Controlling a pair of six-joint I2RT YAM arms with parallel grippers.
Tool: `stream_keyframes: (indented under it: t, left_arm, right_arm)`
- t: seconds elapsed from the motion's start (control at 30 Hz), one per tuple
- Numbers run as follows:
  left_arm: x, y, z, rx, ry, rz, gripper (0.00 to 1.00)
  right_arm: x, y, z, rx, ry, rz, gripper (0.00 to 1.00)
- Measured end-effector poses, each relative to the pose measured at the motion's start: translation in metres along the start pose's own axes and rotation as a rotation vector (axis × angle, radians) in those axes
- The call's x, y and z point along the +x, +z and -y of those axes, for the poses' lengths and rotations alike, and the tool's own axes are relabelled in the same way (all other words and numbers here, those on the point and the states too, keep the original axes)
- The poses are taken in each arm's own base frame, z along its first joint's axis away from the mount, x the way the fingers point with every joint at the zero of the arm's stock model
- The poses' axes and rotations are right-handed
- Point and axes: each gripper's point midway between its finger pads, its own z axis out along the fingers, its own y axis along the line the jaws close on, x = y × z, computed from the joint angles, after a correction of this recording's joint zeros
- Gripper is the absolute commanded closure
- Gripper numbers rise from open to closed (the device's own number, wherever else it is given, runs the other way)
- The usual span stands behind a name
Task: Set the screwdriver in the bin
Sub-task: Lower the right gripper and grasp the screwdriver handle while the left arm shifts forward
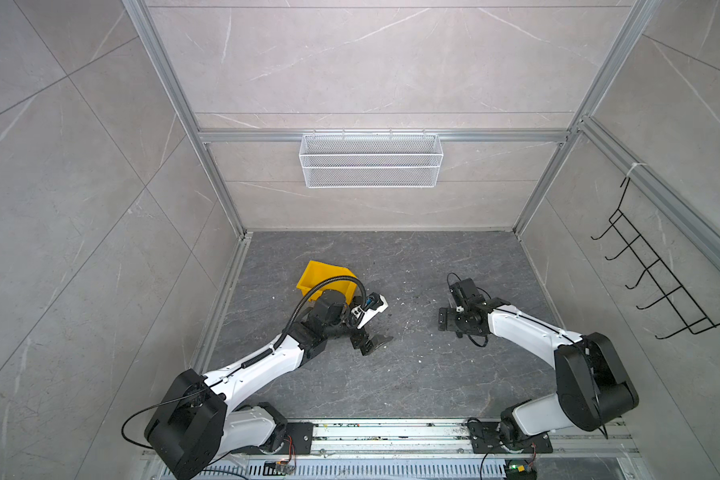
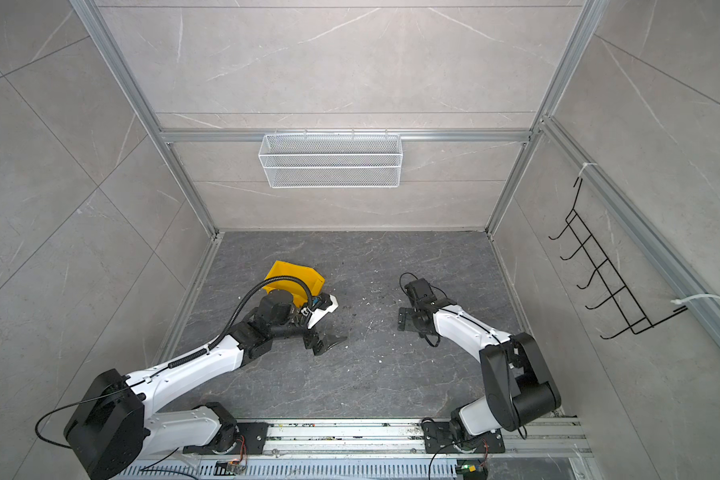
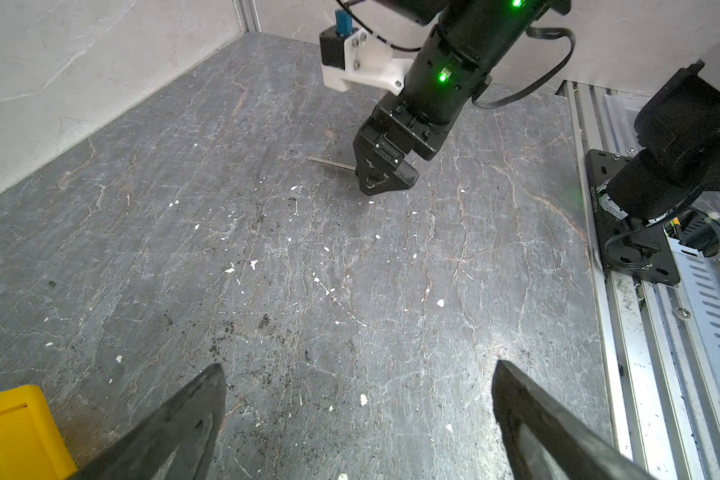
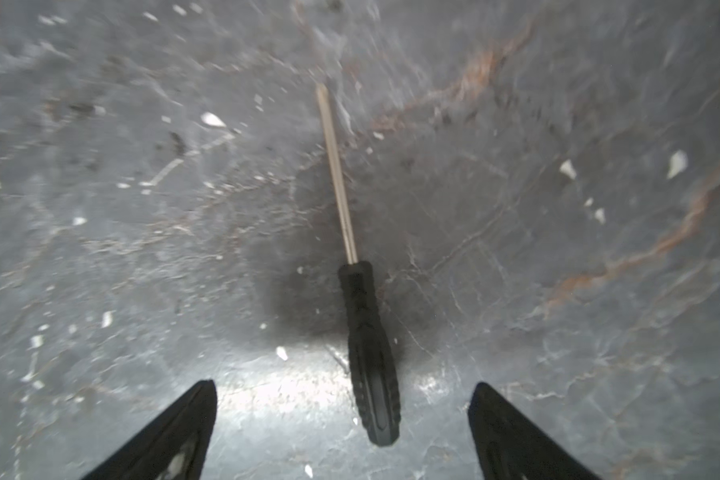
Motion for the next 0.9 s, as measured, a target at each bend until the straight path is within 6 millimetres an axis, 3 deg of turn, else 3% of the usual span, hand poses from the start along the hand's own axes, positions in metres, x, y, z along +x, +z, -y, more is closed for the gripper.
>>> stream_keyframes:
  t: [0.13, 0.67, 0.9]
  left_arm:
    - [-0.001, -0.001, 0.002, 0.006, 0.001, 0.003, 0.0]
    - [0.009, -0.004, 0.003, -0.01, -0.011, -0.008, 0.0]
    - [0.008, -0.011, 0.005, -0.022, -0.004, 0.002, 0.0]
  right_arm:
    - [0.009, 0.012, 0.005, 0.016, 0.023, -0.054, 0.17]
    - [0.011, 0.021, 0.005, 0.037, 0.045, -0.085, 0.96]
    - [0.008, 0.016, 0.003, 0.027, 0.042, -0.068, 1.0]
